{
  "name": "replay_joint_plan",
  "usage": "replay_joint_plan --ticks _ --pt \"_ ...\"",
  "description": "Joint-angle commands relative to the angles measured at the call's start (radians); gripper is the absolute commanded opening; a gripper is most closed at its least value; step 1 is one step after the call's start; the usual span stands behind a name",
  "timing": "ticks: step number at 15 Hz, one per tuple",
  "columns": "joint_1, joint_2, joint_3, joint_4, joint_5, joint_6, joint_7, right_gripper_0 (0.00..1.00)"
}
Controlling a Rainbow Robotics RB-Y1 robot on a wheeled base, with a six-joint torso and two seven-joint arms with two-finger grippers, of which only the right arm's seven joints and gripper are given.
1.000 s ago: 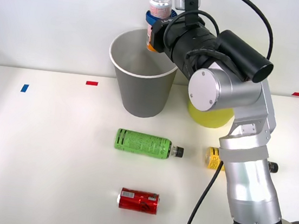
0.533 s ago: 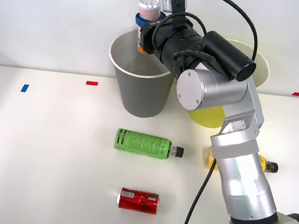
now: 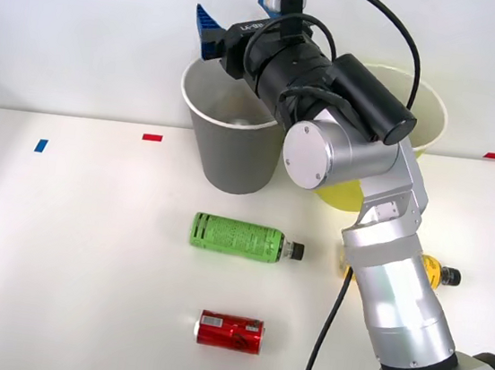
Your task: Put cans in the gray bin, plastic bottles in the light green bin
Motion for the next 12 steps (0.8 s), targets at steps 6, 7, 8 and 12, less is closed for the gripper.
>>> replay_joint_plan --ticks 6,7,8,12 --pt "0.373 -0.139 0.13 -0.278 -0.071 -0.35 0.02 1.0" --pt "0.442 -0.172 0.134 -0.356 -0.071 -0.35 0.02 1.0" --pt "0.495 -0.2 0.136 -0.41 -0.071 -0.35 0.022 1.0" --pt "0.761 -0.335 0.117 -0.632 -0.06 -0.35 0.037 1.0"
